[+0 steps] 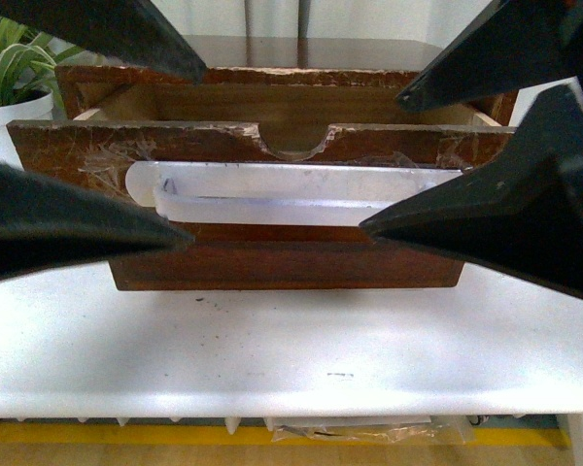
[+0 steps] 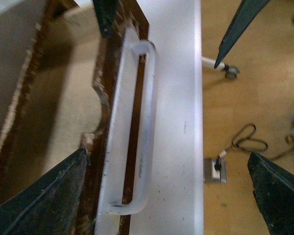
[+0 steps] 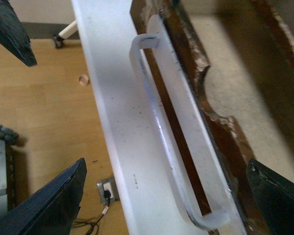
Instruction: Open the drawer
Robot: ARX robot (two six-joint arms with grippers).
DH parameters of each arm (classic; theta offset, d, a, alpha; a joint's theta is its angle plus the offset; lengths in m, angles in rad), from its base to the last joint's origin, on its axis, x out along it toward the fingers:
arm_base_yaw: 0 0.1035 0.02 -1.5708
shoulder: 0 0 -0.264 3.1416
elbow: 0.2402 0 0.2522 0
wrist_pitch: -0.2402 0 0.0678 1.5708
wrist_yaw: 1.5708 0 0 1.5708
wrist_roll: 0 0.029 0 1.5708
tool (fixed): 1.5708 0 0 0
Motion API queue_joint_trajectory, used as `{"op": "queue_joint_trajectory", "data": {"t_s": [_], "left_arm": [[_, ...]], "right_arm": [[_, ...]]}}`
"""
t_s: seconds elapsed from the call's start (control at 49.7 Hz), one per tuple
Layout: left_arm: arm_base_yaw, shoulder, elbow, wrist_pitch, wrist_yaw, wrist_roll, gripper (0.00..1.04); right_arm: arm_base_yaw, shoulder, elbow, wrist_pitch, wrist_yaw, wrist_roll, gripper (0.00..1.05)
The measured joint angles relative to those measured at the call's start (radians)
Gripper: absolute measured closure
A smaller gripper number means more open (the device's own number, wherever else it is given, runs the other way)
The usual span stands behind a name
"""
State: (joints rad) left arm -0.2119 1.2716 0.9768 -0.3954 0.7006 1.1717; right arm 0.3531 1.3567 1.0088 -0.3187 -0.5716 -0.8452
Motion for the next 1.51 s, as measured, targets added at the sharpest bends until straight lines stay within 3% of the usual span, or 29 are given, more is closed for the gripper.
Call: {"op": "queue_joint_trajectory", "data": {"t_s": [0.221, 0.322, 0.422, 0.543, 0.664, 0.805, 0.885, 1.046, 1.147, 1.187, 1.348, 1.509], "left_arm": [[0.075, -0.158, -0.158, 0.297, 0.063, -0.253, 0.06], [0.142, -0.244, -0.267, 0.478, 0.062, -0.449, 0.06], [0.214, -0.355, -0.397, 0.618, -0.025, -0.677, 0.06], [0.291, -0.456, -0.512, 0.647, -0.17, -0.882, 0.06], [0.38, -0.597, -0.657, 0.63, -0.271, -1.044, 0.06], [0.34, -0.843, -0.763, 0.443, -0.414, -1.143, 0.06], [0.324, -0.911, -0.778, 0.391, -0.413, -1.206, 0.06], [0.323, -0.913, -0.779, 0.389, -0.415, -1.23, 0.06], [0.248, -0.951, -0.836, 0.525, -0.608, -1.206, 0.2], [0.224, -0.969, -0.858, 0.562, -0.673, -1.199, 0.27], [0.216, -1.007, -0.887, 0.568, -0.699, -1.189, 0.53], [0.215, -1.056, -0.916, 0.553, -0.7, -1.183, 0.88]], "right_arm": [[-0.085, -0.173, -0.184, 0.249, 0.019, 0.143, 0.09], [-0.159, -0.322, -0.327, 0.414, 0.063, 0.288, 0.09], [-0.227, -0.488, -0.475, 0.504, 0.121, 0.404, 0.09], [-0.295, -0.692, -0.632, 0.507, 0.2, 0.558, 0.09], [-0.378, -0.941, -0.752, 0.396, 0.229, 0.693, 0.09], [-0.484, -1.189, -0.837, 0.282, 0.23, 0.8, 0.09], [-0.543, -1.226, -0.87, 0.306, 0.246, 0.863, 0.09], [-0.549, -1.229, -0.875, 0.305, 0.26, 0.886, 0.1], [-0.418, -1.256, -0.887, 0.301, 0.511, 0.864, 0.26], [-0.381, -1.263, -0.895, 0.301, 0.555, 0.859, 0.34], [-0.357, -1.28, -0.921, 0.302, 0.566, 0.85, 0.57], [-0.357, -1.301, -0.945, 0.307, 0.57, 0.849, 0.94]]}}
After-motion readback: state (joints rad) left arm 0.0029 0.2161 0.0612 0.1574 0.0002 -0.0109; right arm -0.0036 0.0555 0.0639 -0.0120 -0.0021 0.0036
